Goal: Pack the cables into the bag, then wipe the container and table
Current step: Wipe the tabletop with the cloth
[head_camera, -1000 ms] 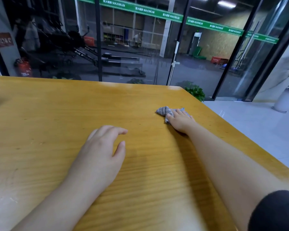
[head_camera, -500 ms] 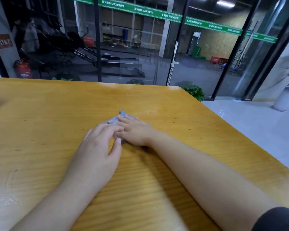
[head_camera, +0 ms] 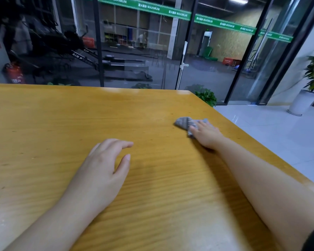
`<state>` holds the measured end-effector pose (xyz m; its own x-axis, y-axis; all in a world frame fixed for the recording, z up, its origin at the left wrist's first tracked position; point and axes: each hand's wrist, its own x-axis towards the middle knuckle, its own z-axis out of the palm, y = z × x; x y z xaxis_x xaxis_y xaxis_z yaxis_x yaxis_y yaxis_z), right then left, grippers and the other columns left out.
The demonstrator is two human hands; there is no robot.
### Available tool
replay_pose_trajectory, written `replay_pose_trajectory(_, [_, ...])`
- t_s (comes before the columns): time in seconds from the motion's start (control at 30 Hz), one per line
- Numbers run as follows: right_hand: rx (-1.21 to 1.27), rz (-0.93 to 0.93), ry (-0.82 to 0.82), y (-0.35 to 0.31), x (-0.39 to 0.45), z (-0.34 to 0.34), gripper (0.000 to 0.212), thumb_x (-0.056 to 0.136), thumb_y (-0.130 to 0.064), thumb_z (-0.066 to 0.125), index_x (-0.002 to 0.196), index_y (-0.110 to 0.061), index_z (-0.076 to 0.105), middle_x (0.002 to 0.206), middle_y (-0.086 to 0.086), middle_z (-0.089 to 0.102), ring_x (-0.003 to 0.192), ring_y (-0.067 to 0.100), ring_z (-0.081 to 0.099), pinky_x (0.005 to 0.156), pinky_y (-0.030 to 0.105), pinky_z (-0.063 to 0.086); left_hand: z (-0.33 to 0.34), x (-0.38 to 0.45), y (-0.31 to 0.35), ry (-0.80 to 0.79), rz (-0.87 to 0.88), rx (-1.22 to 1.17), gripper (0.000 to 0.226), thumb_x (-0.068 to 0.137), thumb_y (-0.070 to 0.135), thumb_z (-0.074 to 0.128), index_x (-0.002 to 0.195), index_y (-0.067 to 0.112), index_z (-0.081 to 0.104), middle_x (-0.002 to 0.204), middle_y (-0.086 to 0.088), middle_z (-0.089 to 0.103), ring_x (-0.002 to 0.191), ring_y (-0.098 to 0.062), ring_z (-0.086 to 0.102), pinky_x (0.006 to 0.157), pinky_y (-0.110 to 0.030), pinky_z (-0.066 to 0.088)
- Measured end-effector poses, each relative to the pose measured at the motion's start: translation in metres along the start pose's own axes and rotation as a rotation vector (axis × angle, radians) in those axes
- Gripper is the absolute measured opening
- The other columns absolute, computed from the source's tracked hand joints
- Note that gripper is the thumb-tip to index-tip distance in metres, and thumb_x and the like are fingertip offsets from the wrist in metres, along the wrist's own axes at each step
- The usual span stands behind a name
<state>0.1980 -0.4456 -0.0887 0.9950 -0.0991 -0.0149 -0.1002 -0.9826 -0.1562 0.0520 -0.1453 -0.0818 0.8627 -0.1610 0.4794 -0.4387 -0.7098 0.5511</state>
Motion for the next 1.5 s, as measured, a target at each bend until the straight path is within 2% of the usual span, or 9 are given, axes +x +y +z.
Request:
replay_pose_trajectory(0.27, [-0.010, 0.314, 0.083, 0.064, 0.038, -0.007, 0.058, 0.098, -0.044, 0.017, 0.150, -0.019, 0.023, 0.155, 0.010, 0.025, 0.143, 0.027, 0.019, 0.116, 0.046, 0.017, 0.009, -0.001, -0.004, -0.038, 0.029, 0.002, 0.035, 0.091, 0.031, 0.034, 0.118, 0.030, 0.057, 0.112, 0.025, 0.049, 0.107, 0.005, 0.040, 0.088, 0.003, 0.021])
replay_pose_trajectory(0.43, [0.018, 0.302, 0.046, 0.070, 0.064, -0.012, 0.062, 0.096, -0.047, 0.018, 0.150, -0.017, 0.022, 0.157, 0.009, 0.022, 0.144, 0.027, 0.018, 0.117, 0.047, 0.016, 0.011, 0.001, -0.008, -0.034, 0.032, 0.008, 0.039, 0.086, 0.032, 0.032, 0.116, 0.031, 0.057, 0.109, 0.029, 0.049, 0.104, 0.010, 0.039, 0.087, 0.005, 0.019])
replay_pose_trajectory(0.53, [0.071, 0.275, 0.033, 0.069, 0.075, -0.014, 0.058, 0.096, -0.042, 0.025, 0.148, -0.015, 0.028, 0.154, 0.010, 0.028, 0.141, 0.027, 0.023, 0.115, 0.045, 0.020, 0.013, 0.000, -0.012, -0.023, 0.029, -0.003, 0.032, 0.094, 0.033, 0.032, 0.115, 0.035, 0.057, 0.111, 0.033, 0.047, 0.109, 0.013, 0.038, 0.087, 0.003, 0.021])
replay_pose_trajectory(0.77, [0.099, 0.201, -0.001, 0.049, 0.092, -0.015, 0.039, 0.095, -0.034, 0.032, 0.124, -0.014, 0.047, 0.129, 0.013, 0.046, 0.129, 0.032, 0.037, 0.105, 0.044, 0.030, 0.015, 0.001, -0.011, -0.035, 0.007, 0.003, 0.036, 0.087, 0.033, 0.034, 0.114, 0.035, 0.057, 0.110, 0.033, 0.047, 0.110, 0.013, 0.038, 0.086, 0.003, 0.021])
replay_pose_trajectory(0.9, [0.079, 0.145, 0.012, 0.019, 0.096, -0.010, 0.052, 0.097, -0.038, 0.028, 0.143, -0.016, 0.036, 0.150, 0.010, 0.035, 0.138, 0.030, 0.030, 0.111, 0.043, 0.026, 0.014, 0.002, -0.010, -0.019, -0.005, -0.004, 0.037, 0.086, 0.034, 0.032, 0.114, 0.036, 0.056, 0.109, 0.035, 0.046, 0.110, 0.012, 0.038, 0.086, 0.001, 0.024])
replay_pose_trajectory(1.1, [0.073, -0.039, -0.044, -0.056, 0.091, -0.002, 0.048, 0.090, -0.033, 0.035, 0.134, -0.018, 0.046, 0.144, 0.008, 0.041, 0.131, 0.027, 0.036, 0.107, 0.042, 0.030, 0.012, 0.003, -0.007, -0.005, -0.003, -0.008, 0.035, 0.090, 0.031, 0.033, 0.117, 0.033, 0.056, 0.108, 0.032, 0.047, 0.107, 0.009, 0.039, 0.087, 0.002, 0.023])
replay_pose_trajectory(1.2, [0.059, -0.184, -0.072, -0.098, 0.079, 0.008, 0.049, 0.093, -0.037, 0.035, 0.137, -0.019, 0.043, 0.146, 0.004, 0.039, 0.134, 0.023, 0.033, 0.110, 0.040, 0.027, 0.009, 0.003, -0.006, -0.002, -0.006, -0.007, 0.036, 0.090, 0.029, 0.033, 0.118, 0.031, 0.056, 0.111, 0.027, 0.048, 0.106, 0.009, 0.037, 0.087, 0.004, 0.020])
replay_pose_trajectory(1.37, [0.010, -0.413, -0.128, -0.149, 0.031, 0.019, 0.056, 0.101, -0.041, 0.024, 0.152, -0.019, 0.015, 0.160, 0.002, 0.011, 0.147, 0.016, 0.007, 0.119, 0.035, 0.006, 0.004, 0.006, -0.007, 0.067, -0.011, -0.003, 0.040, 0.085, 0.028, 0.034, 0.118, 0.026, 0.057, 0.114, 0.016, 0.052, 0.110, -0.003, 0.044, 0.089, -0.005, 0.024])
replay_pose_trajectory(1.5, [-0.041, -0.591, -0.176, -0.166, -0.017, 0.022, 0.056, 0.102, -0.041, 0.025, 0.153, -0.022, 0.011, 0.161, 0.000, 0.004, 0.148, 0.015, -0.001, 0.120, 0.037, 0.001, 0.003, 0.006, -0.007, 0.114, 0.000, -0.001, 0.039, 0.084, 0.023, 0.036, 0.116, 0.022, 0.059, 0.115, 0.009, 0.056, 0.110, -0.012, 0.048, 0.093, -0.014, 0.028])
